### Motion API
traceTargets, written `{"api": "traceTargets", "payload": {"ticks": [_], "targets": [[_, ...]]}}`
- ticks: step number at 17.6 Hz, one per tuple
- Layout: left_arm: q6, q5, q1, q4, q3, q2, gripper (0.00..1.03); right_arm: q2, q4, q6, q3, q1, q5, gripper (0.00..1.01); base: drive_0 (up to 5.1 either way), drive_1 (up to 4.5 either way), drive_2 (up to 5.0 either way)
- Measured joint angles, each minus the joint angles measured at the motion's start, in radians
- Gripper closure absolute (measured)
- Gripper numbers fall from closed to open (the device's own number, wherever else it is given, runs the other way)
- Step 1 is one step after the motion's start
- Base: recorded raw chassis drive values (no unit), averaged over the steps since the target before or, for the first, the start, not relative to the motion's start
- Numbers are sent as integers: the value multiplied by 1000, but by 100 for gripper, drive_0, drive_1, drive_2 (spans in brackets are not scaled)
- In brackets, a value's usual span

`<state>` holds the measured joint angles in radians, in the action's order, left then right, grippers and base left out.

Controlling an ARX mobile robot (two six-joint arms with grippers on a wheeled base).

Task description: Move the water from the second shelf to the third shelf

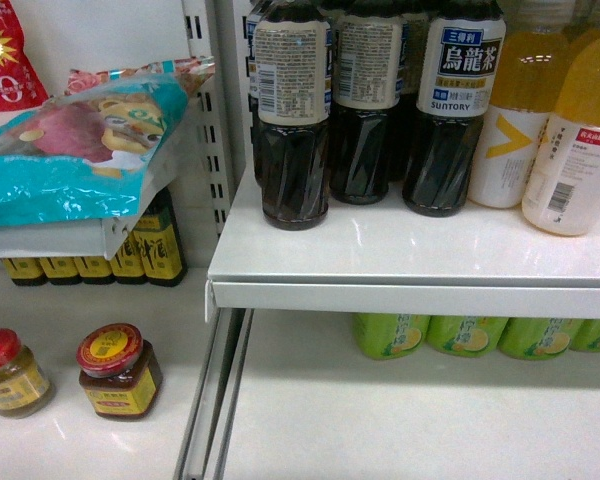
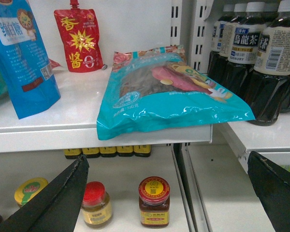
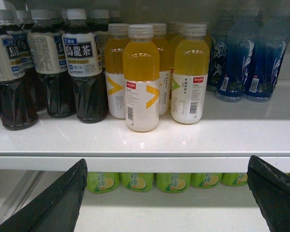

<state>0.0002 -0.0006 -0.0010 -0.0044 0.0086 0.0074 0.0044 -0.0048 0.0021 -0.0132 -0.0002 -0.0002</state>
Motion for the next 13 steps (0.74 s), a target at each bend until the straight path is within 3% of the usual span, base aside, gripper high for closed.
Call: {"api": "traceTargets", "payload": {"ticks": [13], "targets": [[0,0,0,0,0,0,5,0,0,0,0,0,0,3,0,0,0]]}}
